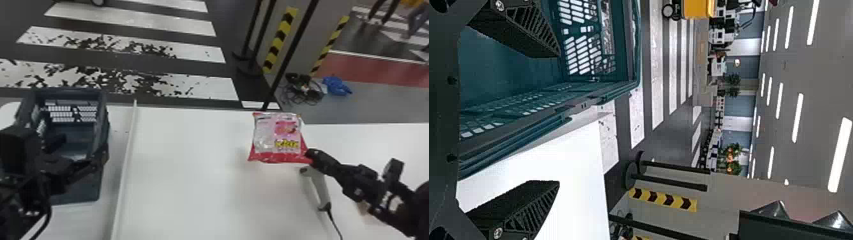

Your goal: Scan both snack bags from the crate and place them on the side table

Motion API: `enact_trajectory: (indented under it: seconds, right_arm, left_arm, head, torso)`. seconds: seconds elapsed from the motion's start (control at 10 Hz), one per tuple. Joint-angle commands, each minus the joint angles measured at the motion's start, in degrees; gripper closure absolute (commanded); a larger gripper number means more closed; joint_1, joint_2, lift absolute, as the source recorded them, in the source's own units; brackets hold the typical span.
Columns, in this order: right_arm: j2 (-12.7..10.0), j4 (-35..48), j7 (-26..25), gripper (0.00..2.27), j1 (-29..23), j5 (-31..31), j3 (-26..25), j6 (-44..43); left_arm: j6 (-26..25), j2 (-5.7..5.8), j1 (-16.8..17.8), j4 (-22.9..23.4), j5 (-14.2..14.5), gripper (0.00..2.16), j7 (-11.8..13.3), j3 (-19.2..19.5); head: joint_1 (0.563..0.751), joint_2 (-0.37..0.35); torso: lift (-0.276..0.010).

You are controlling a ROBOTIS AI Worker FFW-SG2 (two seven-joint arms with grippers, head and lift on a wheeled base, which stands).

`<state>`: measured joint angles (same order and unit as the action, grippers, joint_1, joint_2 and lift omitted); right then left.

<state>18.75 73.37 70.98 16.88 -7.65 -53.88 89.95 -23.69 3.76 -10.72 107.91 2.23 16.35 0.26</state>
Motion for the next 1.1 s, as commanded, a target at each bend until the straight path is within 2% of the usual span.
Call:
enact_trajectory:
  seconds: [0.0, 0.1, 0.3, 0.5, 0.6, 0.7, 0.9, 1.0]
  right_arm:
    - [1.8, -1.9, -0.3, 2.24, 2.0, -2.0, -4.9, 0.1]
    - [3.0, -2.8, -1.9, 2.24, 3.2, -2.3, -8.0, 0.1]
    - [4.5, -2.9, -10.1, 2.24, 3.4, -6.6, -13.9, 0.1]
    - [4.8, -3.2, -16.4, 2.24, 3.1, -8.7, -18.4, 0.1]
    - [4.8, -4.5, -19.4, 2.24, 3.0, -10.5, -21.0, -3.7]
    - [4.7, -6.1, -22.5, 2.24, 1.8, -14.1, -23.0, -11.4]
    - [4.5, -9.0, -29.1, 2.24, -1.3, -21.6, -23.6, -26.2]
    - [4.1, -10.6, -32.0, 2.24, -1.5, -22.2, -25.0, -31.8]
  left_arm:
    - [0.0, -0.07, 0.0, 0.1, 0.0, 0.09, 0.0, 0.0]
    - [0.0, 0.02, -0.2, 0.1, 0.1, 0.09, 0.0, 0.1]
    - [0.0, 0.2, -0.2, 0.1, 0.1, 0.09, 0.0, 0.4]
    - [0.0, 0.2, -0.1, 0.1, 0.1, 0.09, 0.0, 0.4]
    - [0.0, 0.11, 0.0, 0.1, 0.1, 0.09, 0.0, 0.4]
    - [0.0, 0.11, -0.1, 0.1, 0.1, 0.09, 0.0, 0.3]
    - [0.0, 0.11, -0.1, 0.1, 0.1, 0.09, 0.0, 0.4]
    - [0.0, 0.11, 0.0, 0.2, 0.1, 0.09, 0.0, 0.4]
  head:
    - [0.695, -0.295]
    - [0.695, -0.32]
    - [0.695, -0.35]
    - [0.695, -0.35]
    - [0.695, -0.35]
    - [0.695, -0.35]
    - [0.695, -0.35]
    - [0.695, -0.35]
  torso:
    - [-0.098]
    - [-0.098]
    - [-0.098]
    - [-0.098]
    - [-0.098]
    - [-0.098]
    - [-0.098]
    - [-0.098]
